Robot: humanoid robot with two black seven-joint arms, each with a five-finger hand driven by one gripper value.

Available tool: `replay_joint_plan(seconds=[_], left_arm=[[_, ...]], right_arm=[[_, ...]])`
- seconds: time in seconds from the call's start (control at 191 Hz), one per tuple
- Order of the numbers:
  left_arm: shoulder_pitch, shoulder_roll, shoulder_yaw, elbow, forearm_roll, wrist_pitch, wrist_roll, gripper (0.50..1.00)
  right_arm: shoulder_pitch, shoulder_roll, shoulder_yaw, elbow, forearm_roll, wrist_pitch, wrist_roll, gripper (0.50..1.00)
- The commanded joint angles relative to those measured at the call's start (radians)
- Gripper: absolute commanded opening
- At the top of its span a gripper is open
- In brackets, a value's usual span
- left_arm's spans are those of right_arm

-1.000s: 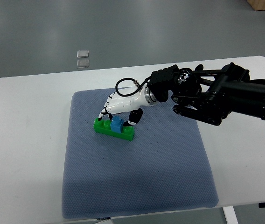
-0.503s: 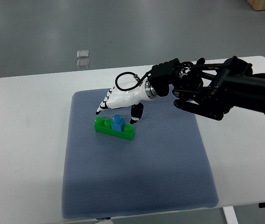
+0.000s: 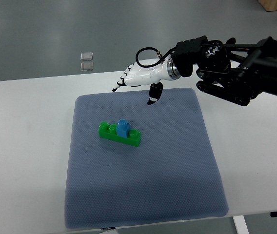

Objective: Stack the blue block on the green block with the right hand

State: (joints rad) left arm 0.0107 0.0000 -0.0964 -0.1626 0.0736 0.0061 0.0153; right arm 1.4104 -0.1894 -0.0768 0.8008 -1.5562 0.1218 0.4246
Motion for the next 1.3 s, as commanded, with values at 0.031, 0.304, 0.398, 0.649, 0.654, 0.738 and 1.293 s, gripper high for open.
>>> replay_joint_plan(seconds=[0.031,0.304,0.398,0.649,0.654,0.738,1.293], left_arm=[[0.0,0.0,0.0,0.0,0.0,0.0,0.0,1.0],[0.0,0.0,0.0,0.0,0.0,0.0,0.0,1.0],[0.0,0.0,0.0,0.0,0.0,0.0,0.0,1.0],[0.0,0.0,0.0,0.0,0.0,0.0,0.0,1.0],[0.0,0.0,0.001,0.0,0.0,0.0,0.0,1.0],[0.0,0.0,0.0,0.0,0.0,0.0,0.0,1.0],[0.0,0.0,0.0,0.0,0.0,0.0,0.0,1.0]], right_arm=[[-0.03,-0.009,0.135,-0.078,0.26,0.01,-0.003,0.913],[-0.171,0.005,0.382,-0.19,0.726,0.001,-0.006,0.913],[-0.221,0.016,0.426,-0.227,0.867,-0.004,-0.021,0.911],[-0.366,0.076,0.563,-0.327,1.263,-0.042,-0.02,0.911],[-0.37,0.077,0.569,-0.328,1.28,-0.042,-0.02,0.913],[-0.425,0.093,0.612,-0.331,1.393,-0.045,-0.015,0.913],[-0.527,0.14,0.739,-0.331,1.601,-0.05,-0.004,0.913]])
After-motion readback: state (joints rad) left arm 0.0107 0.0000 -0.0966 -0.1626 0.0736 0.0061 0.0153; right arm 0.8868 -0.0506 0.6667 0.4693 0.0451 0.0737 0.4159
